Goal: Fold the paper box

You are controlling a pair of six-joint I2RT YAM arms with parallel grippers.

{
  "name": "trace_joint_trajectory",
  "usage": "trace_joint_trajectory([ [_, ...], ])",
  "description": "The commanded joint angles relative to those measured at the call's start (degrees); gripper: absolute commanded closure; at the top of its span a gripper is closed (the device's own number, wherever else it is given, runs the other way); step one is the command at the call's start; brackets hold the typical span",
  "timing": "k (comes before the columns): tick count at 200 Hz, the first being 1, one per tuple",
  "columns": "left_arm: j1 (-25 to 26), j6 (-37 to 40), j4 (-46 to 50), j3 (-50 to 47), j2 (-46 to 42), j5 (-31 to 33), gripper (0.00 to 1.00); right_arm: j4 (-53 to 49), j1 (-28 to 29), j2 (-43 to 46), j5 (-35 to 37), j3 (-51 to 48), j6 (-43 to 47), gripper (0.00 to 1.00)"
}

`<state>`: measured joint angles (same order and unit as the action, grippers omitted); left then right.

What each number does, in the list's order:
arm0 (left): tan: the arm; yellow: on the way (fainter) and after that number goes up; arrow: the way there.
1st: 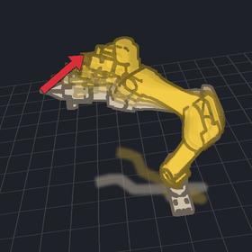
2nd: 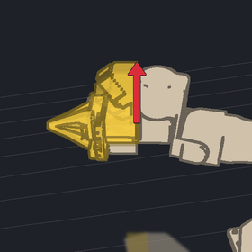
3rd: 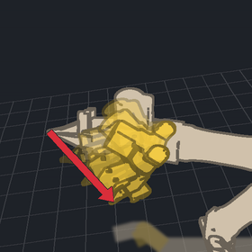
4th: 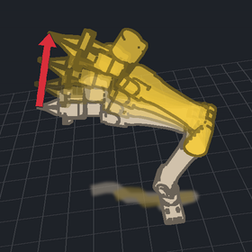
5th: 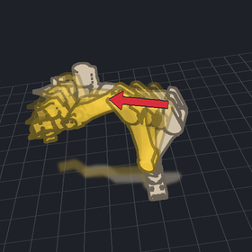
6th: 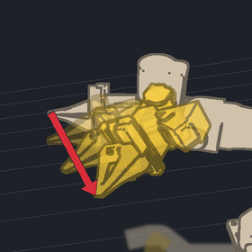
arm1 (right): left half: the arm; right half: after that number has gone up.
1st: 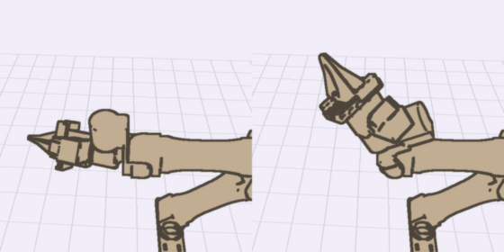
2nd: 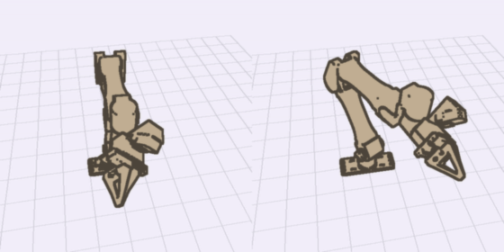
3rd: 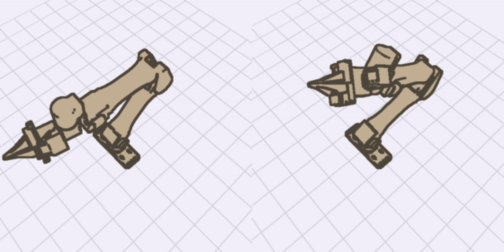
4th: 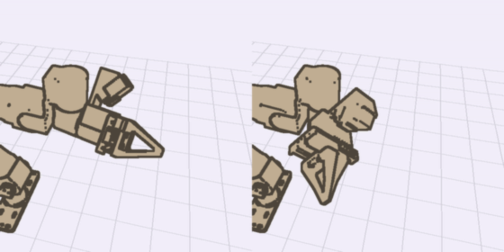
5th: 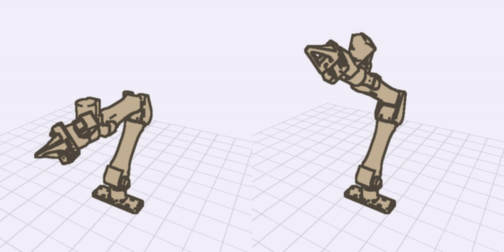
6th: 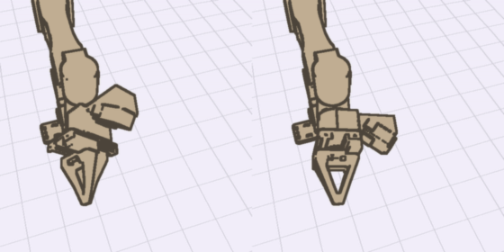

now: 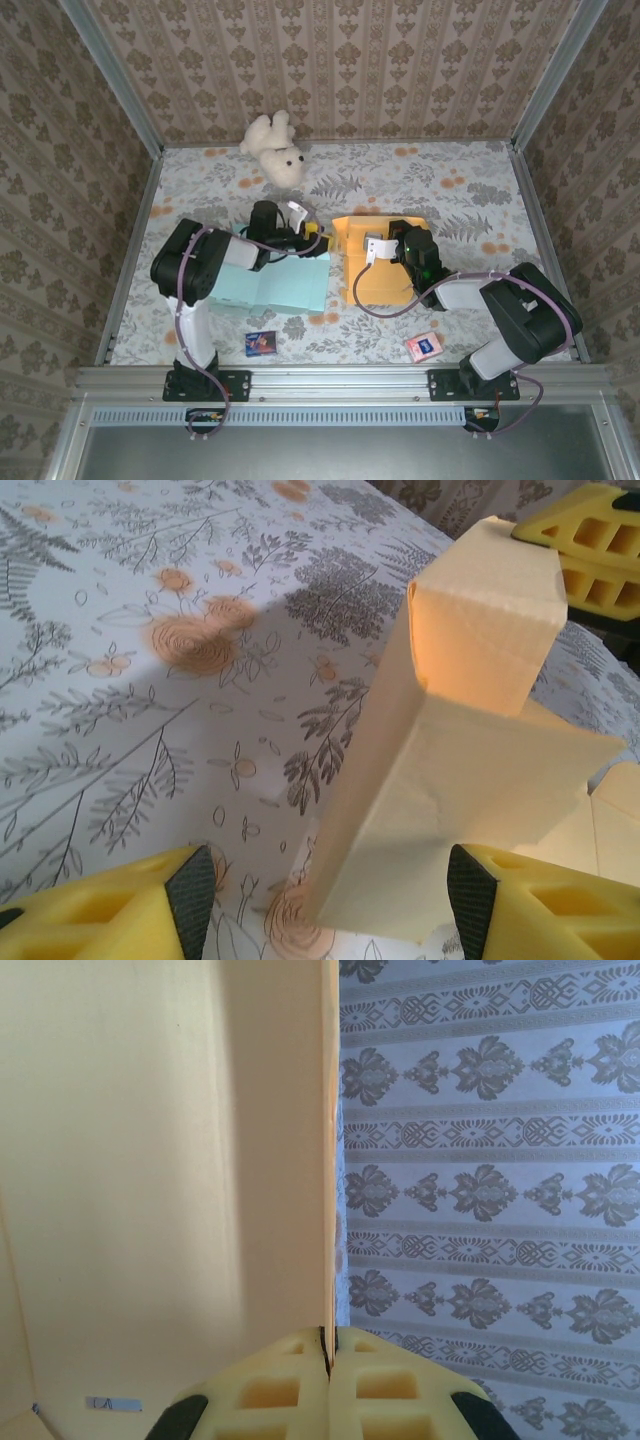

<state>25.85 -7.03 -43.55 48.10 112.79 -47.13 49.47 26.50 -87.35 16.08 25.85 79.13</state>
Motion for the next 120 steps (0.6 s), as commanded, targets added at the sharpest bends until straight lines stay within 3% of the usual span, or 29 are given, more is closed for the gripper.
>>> trace_joint_trajectory([
  [1,2.2,1.9,2.0,2.6,1.4,0.0,0.34,-1.5,0.1,0.4,-0.9,-0.1,-1.5,1.0],
  [56,4.5,3.3,3.8,3.3,1.2,3.3,0.35,-1.6,0.1,0.1,-0.9,-0.1,-1.6,1.0],
  [120,7.1,2.7,-0.1,0.4,0.0,6.8,0.49,-1.3,0.7,-1.3,0.0,-0.1,-0.6,1.0],
])
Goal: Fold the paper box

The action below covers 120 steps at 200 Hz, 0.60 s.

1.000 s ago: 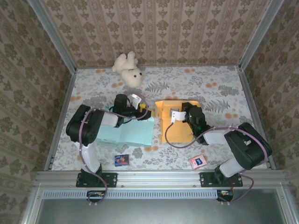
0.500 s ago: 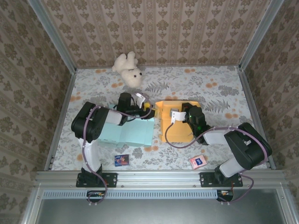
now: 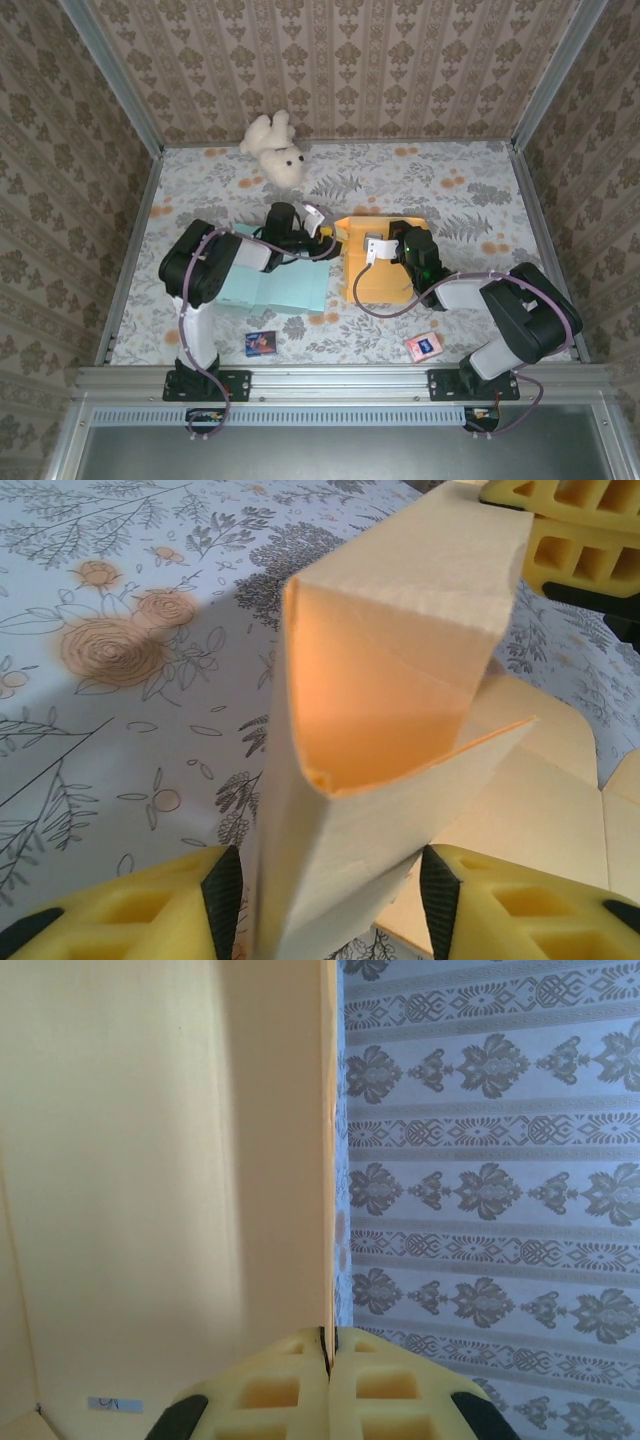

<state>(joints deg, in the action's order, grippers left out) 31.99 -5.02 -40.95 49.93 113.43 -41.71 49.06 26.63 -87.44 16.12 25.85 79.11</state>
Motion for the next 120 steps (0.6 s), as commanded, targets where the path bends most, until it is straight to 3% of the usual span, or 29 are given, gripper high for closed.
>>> trace_joint_trajectory([
  [1,0.9,0.7,-2.8,-1.5,-0.7,1.4,0.49,-0.9,0.6,-1.2,0.0,-0.1,-0.6,1.0],
  [120,3.1,-1.1,-8.3,-7.0,-5.9,2.2,0.63,1.8,0.7,-2.8,1.7,-1.5,-3.1,1.0],
])
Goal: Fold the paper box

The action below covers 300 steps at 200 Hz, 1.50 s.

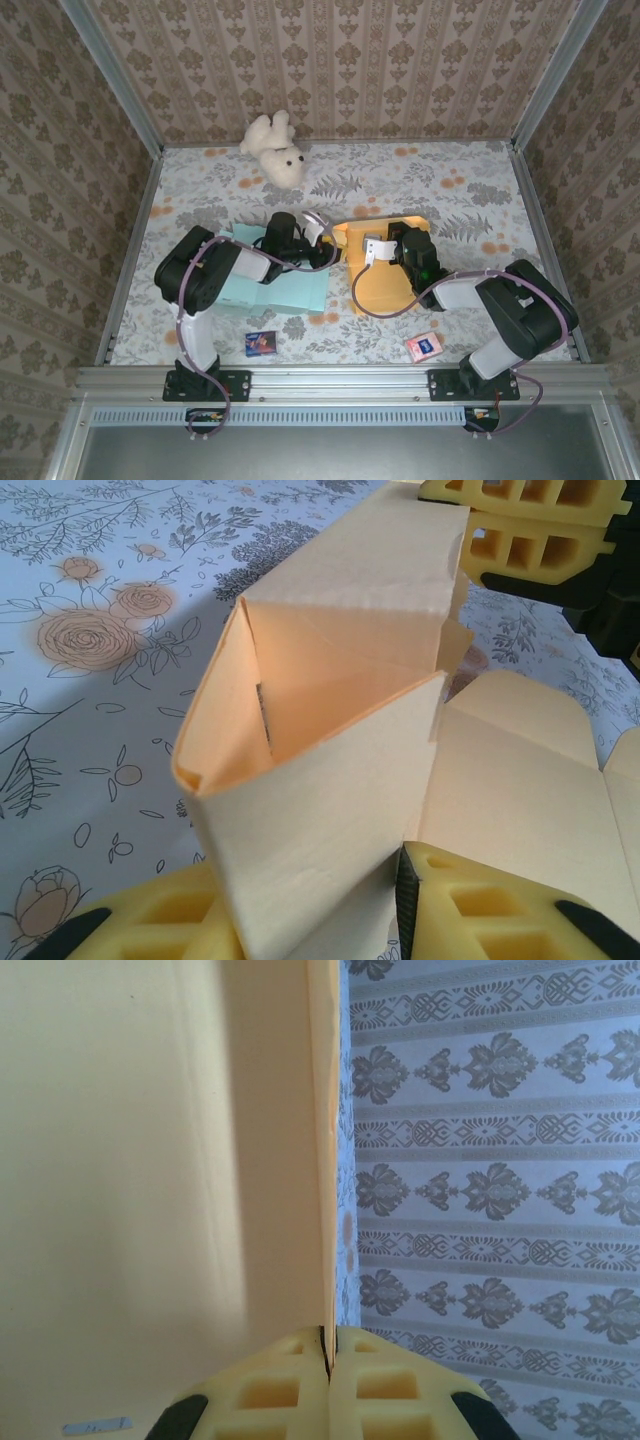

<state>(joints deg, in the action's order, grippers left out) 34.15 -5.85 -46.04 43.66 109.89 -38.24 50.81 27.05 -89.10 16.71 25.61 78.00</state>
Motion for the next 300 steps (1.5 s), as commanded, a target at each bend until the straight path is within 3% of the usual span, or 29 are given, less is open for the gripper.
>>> trace_joint_trajectory([
  [1,1.0,-0.3,-3.2,-0.8,-2.4,-1.3,0.63,0.1,0.3,-1.2,1.1,-1.3,-2.0,1.0],
  [21,1.2,-1.2,-5.2,-1.4,-2.5,-2.0,0.64,0.0,0.2,-0.7,1.0,-1.2,-2.0,1.0],
  [44,1.6,-1.8,-6.4,-2.3,-3.0,-2.8,0.51,0.4,0.4,-0.6,1.5,-1.1,-2.1,1.0],
  [111,1.5,-0.9,-8.3,-6.0,-5.1,-1.6,0.58,2.0,0.5,0.2,2.8,-1.4,-3.1,1.0],
  [140,0.9,-1.1,-8.5,-7.3,-6.5,-2.0,0.48,2.2,0.6,0.4,2.8,-1.6,-3.7,1.0],
  [162,-1.5,-2.6,-11.0,-9.5,-7.9,-1.4,0.51,2.8,0.7,0.4,2.8,-1.8,-3.6,1.0],
  [187,-4.0,-6.9,-16.1,-10.0,-6.6,-5.1,0.54,3.0,0.9,0.6,2.4,-1.6,-3.6,1.0],
  [300,-2.7,-9.5,-18.0,-5.9,-1.4,-7.1,0.54,3.3,1.4,0.5,1.9,-1.9,-3.4,1.0],
])
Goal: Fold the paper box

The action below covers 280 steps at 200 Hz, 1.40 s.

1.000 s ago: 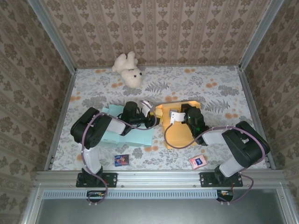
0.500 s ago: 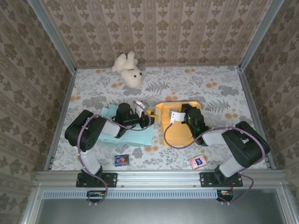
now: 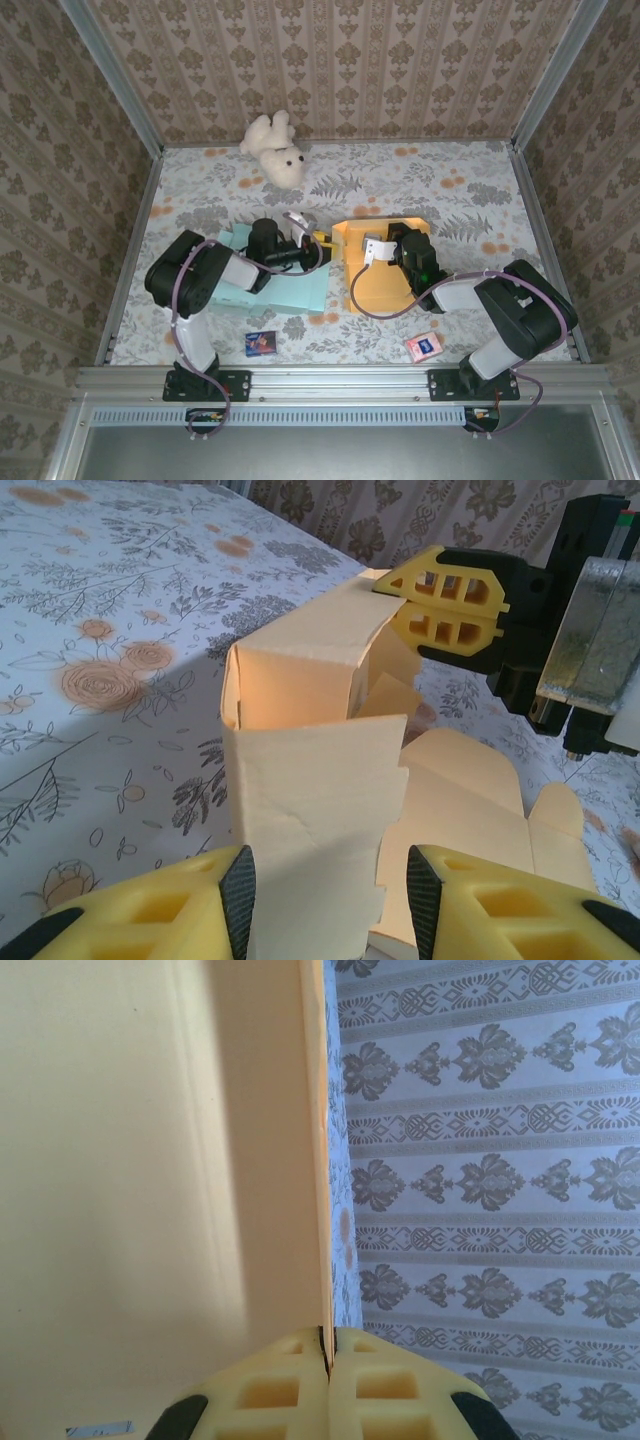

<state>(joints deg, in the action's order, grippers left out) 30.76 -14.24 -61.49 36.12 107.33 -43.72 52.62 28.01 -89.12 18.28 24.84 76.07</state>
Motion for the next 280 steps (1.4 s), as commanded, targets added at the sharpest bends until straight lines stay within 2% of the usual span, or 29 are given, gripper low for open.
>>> trace_joint_trajectory([
  [1,0.7,-1.1,-2.5,1.6,1.2,-1.6,0.54,1.5,0.5,0.5,0.4,-1.2,-1.5,1.0],
  [69,2.5,0.1,-1.4,2.3,2.1,0.3,0.59,2.0,1.2,1.1,0.4,-1.5,-1.3,1.0],
  [140,4.5,0.0,-0.7,2.6,2.7,6.5,0.61,3.8,2.0,0.7,0.9,-2.2,-1.6,1.0],
  [175,5.9,-0.8,-3.0,2.3,3.7,12.0,0.66,3.6,2.4,1.4,0.6,-2.2,-2.5,1.0],
  [236,7.8,-3.1,-8.0,1.9,4.9,20.6,0.67,4.3,3.9,1.7,1.5,-3.1,-2.4,1.0],
  [280,8.2,-3.8,-10.5,1.1,5.6,23.6,0.66,4.5,6.1,1.1,5.3,-2.9,-3.1,1.0],
])
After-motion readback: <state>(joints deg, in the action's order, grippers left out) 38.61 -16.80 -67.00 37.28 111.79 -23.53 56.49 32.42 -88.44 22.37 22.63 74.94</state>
